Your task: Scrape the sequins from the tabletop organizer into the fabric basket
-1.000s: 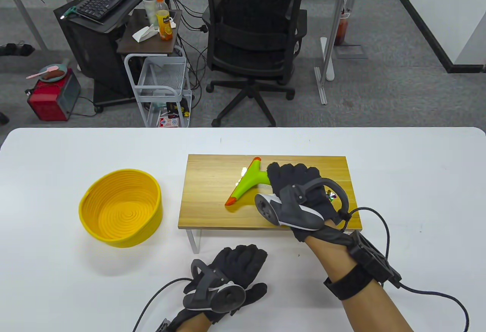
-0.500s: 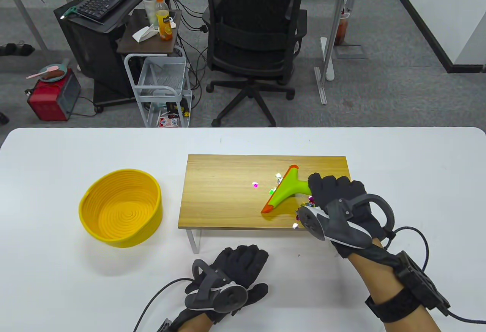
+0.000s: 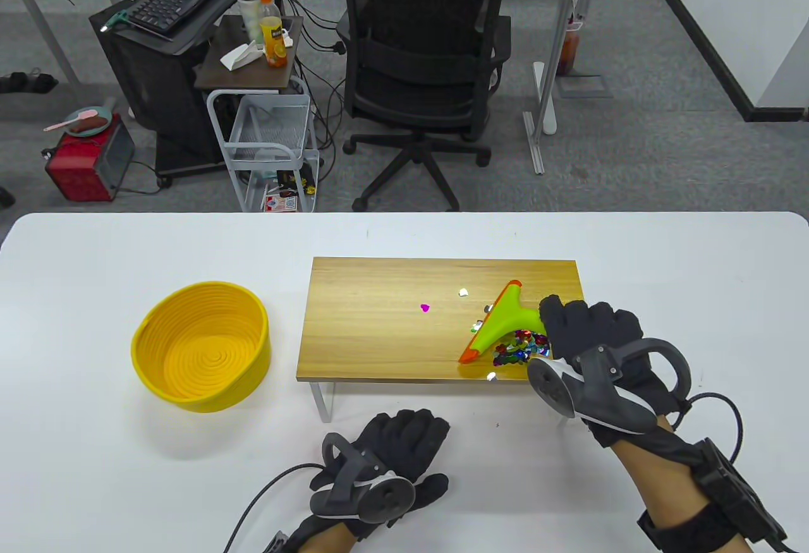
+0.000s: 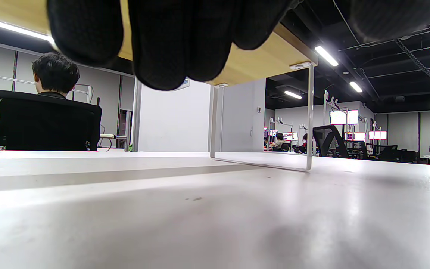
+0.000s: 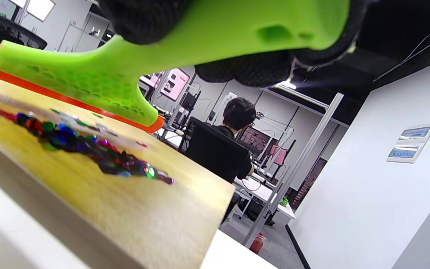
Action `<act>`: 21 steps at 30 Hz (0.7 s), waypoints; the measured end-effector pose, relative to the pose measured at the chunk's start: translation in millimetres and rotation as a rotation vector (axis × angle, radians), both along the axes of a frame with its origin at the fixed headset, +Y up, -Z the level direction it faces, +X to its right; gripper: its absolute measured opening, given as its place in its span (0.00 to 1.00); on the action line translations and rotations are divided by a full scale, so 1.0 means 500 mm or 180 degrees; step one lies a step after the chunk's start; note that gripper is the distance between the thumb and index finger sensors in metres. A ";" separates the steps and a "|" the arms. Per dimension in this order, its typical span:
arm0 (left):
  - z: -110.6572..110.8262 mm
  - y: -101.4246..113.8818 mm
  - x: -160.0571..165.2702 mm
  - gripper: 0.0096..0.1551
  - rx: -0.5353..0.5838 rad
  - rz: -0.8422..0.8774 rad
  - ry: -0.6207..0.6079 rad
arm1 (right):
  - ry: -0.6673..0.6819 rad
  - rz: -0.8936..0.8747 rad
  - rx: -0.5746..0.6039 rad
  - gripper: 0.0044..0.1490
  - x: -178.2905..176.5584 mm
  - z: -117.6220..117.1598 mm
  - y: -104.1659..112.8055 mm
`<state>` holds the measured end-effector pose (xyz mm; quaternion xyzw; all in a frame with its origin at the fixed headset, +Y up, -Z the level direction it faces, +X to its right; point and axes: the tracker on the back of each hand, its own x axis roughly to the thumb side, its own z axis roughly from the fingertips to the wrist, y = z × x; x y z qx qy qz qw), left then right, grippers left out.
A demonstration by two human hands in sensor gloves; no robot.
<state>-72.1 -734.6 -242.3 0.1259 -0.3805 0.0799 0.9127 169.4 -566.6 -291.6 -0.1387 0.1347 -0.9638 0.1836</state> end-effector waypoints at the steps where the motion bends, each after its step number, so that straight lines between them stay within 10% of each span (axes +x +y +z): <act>1: 0.000 0.000 0.000 0.47 0.0001 0.0000 0.0001 | 0.0011 -0.0009 0.0004 0.38 -0.004 -0.001 0.002; 21: -0.004 0.001 -0.011 0.47 0.0024 0.0027 0.0033 | 0.0316 0.0158 0.0011 0.38 -0.180 -0.068 -0.005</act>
